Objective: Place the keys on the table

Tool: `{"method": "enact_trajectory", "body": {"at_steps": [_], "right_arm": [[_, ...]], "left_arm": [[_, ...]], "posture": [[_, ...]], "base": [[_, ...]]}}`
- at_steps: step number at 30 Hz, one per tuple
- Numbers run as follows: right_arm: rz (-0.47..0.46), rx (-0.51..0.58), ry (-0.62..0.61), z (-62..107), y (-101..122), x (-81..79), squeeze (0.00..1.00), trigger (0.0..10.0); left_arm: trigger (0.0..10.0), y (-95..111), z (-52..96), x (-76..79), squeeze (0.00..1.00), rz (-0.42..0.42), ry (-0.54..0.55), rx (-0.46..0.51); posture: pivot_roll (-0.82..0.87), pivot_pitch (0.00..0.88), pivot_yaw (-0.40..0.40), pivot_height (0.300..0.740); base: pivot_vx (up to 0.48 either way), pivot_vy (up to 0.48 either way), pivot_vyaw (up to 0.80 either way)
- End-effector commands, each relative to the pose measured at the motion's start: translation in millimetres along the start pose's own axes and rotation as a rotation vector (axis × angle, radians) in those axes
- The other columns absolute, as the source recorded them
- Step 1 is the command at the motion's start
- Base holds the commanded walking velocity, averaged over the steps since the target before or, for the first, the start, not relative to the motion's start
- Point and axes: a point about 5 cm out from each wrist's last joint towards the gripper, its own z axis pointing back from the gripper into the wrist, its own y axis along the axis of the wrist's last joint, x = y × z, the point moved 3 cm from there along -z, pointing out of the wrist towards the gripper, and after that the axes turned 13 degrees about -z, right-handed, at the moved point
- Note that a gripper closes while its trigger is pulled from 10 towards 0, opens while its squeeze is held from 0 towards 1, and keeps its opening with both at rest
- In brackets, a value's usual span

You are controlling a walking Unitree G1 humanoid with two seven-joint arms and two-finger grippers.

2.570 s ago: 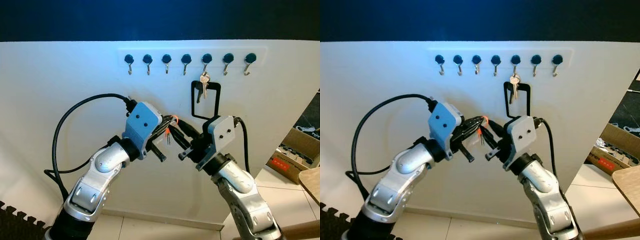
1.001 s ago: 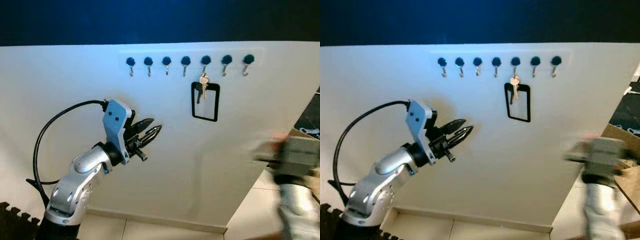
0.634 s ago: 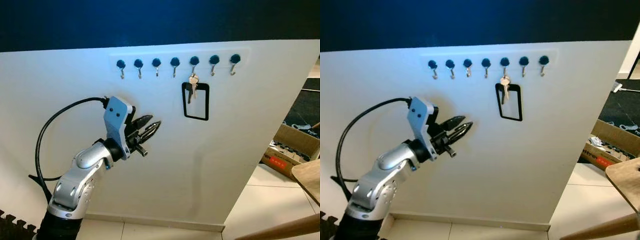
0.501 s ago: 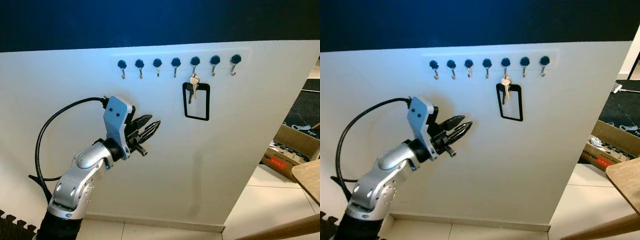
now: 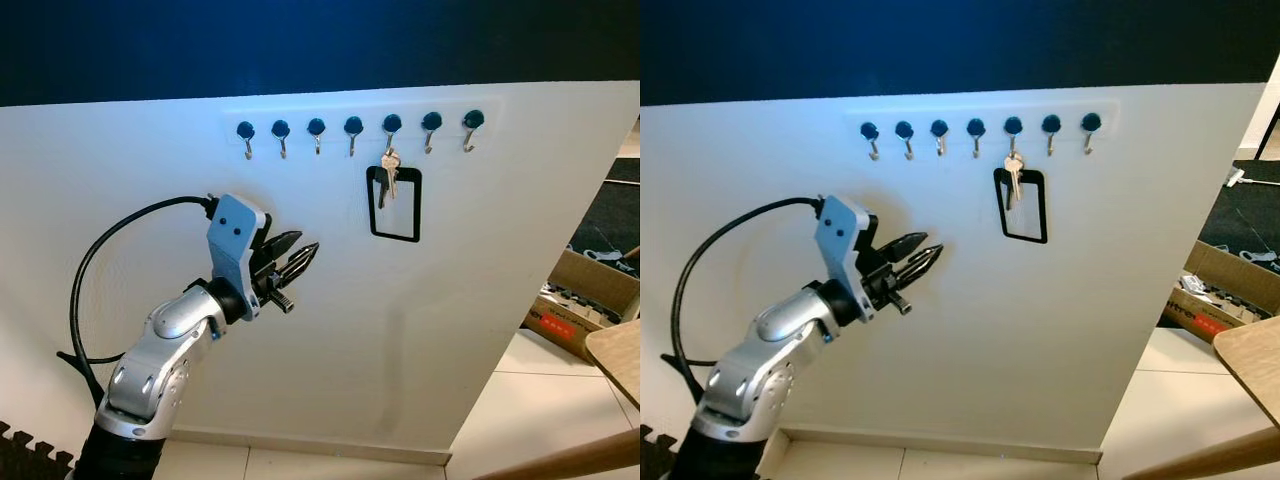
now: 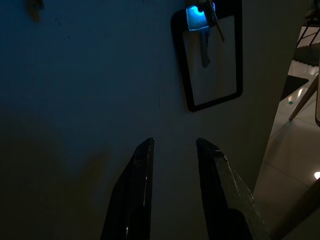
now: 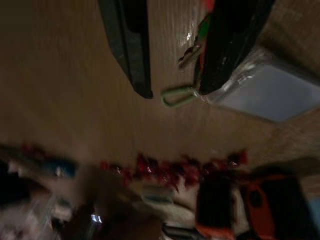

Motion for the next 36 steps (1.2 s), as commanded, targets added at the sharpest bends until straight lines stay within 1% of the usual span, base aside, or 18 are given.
{"method": "enact_trajectory", "body": {"at_steps": [1, 4, 6, 7, 8, 11, 13, 14, 15, 16, 17, 18, 19, 20, 25, 30, 34, 36], "right_arm": [[-0.041, -0.003, -0.039, -0.5, -2, 7.8, 0.0, 10.0], [-0.069, 0.042, -0.033, -3.2, 8, 4.4, 0.0, 10.0], [-0.073, 0.111, 0.02, -4.1, 23, -7.6, 0.0, 10.0], [-0.112, 0.125, 0.065, -2.8, 29, -17.1, 0.0, 10.0], [-0.112, 0.125, 0.065, -2.8, 29, -17.1, 0.0, 10.0], [-0.178, 0.158, 0.37, 20.8, 42, -76.4, 0.0, 10.0], [-0.178, 0.158, 0.37, 20.8, 42, -76.4, 0.0, 10.0], [-0.166, 0.158, 0.471, 35.5, 41, -96.5, 0.0, 10.0], [-0.15, 0.14, 0.584, 58.9, 32, -118.7, 0.0, 10.0], [-0.15, 0.14, 0.584, 58.9, 32, -118.7, 0.0, 10.0], [-0.142, 0.128, 0.653, 75.4, 26, -131.6, 0.0, 10.0], [-0.142, 0.128, 0.653, 75.4, 26, -131.6, 0.0, 10.0], [-0.142, 0.083, 0.777, 110.9, 12, -154.3, 0.0, 10.0], [-0.15, 0.067, 0.804, 119.9, 8, -159.5, 0.0, 10.0], [-0.161, 0.03, 0.876, 142.0, 1, -172.7, 0.0, 10.0], [-0.17, 0.009, 0.905, 150.4, -1, -176.2, 0.0, 10.0], [-0.17, 0.004, 0.913, 154.7, -1, -177.4, 0.0, 10.0], [-0.17, 0.006, 0.918, 156.4, 0, -178.2, 0.0, 10.0]], "left_arm": [[10.0, -6, 1.9, 1.0, 0.0, 0.004, -0.003, -0.02], [10.0, -7, 2.8, 1.1, 0.0, 0.002, -0.003, -0.024], [10.0, -8, 3.2, 1.2, 0.0, 0.001, -0.003, -0.026], [10.0, -7, 2.7, 1.5, 0.0, -0.002, -0.003, -0.024], [10.0, -7, 2.7, 1.5, 0.0, -0.002, -0.003, -0.024], [10.0, -3, -7.4, 0.4, 0.0, -0.062, 0.02, -0.024], [10.0, -3, -7.4, 0.4, 0.0, -0.062, 0.02, -0.024], [10.0, 1, -13.0, -0.2, 0.0, -0.057, 0.042, -0.008], [10.0, 9, -21.8, 1.0, 0.0, -0.036, 0.067, 0.031], [10.0, 9, -21.8, 1.0, 0.0, -0.036, 0.067, 0.031], [10.0, 16, -27.4, 2.1, 0.0, -0.017, 0.082, 0.058], [10.0, 16, -27.4, 2.1, 0.0, -0.017, 0.082, 0.058], [10.0, 33, -43.0, 4.1, 0.0, 0.012, 0.108, 0.121], [10.0, 39, -48.0, 4.6, 0.0, 0.014, 0.115, 0.139], [10.0, 60, -63.9, 4.5, 0.0, 0.019, 0.14, 0.199], [10.0, 76, -73.2, 14.2, 0.0, 0.01, 0.097, 0.248], [10.0, 74, -84.4, 26.4, 0.0, 0.008, 0.078, 0.226], [10.0, 69, -90.8, 31.1, 0.0, 0.039, 0.075, 0.206]], "posture": [[-0.02, 0.113, 0.098, 0.74], [-0.02, 0.111, 0.099, 0.74], [-0.02, 0.11, 0.099, 0.74], [-0.02, 0.107, 0.097, 0.74], [-0.02, 0.107, 0.097, 0.74], [-0.02, 0.107, 0.096, 0.74], [-0.02, 0.107, 0.096, 0.74], [-0.02, 0.109, 0.09, 0.74], [-0.01, 0.109, 0.082, 0.74], [-0.01, 0.109, 0.082, 0.74], [-0.01, 0.109, 0.082, 0.74], [-0.01, 0.109, 0.082, 0.74], [0.0, 0.114, 0.073, 0.74], [0.0, 0.114, 0.072, 0.74], [0.0, 0.113, 0.074, 0.74], [0.0, 0.113, 0.076, 0.74], [0.0, 0.115, 0.077, 0.74], [-0.01, 0.116, 0.08, 0.74]], "base": [[0.0, 0.0, 0.0], [0.0, 0.0, 0.0], [0.0, 0.0, 0.0], [0.0, 0.0, 0.0], [0.0, 0.0, 0.0], [0.0, 0.0, 0.0], [0.0, 0.0, 0.0], [0.0, 0.0, 0.0], [0.0, 0.0, 0.0], [0.0, 0.0, 0.0], [0.0, 0.0, 0.0], [0.0, 0.0, 0.0], [0.0, 0.0, 0.0], [0.0, 0.0, 0.0], [0.0, 0.0, 0.0], [0.0, 0.0, 0.0], [0.0, 0.0, 0.0], [0.0, 0.0, 0.0]]}}
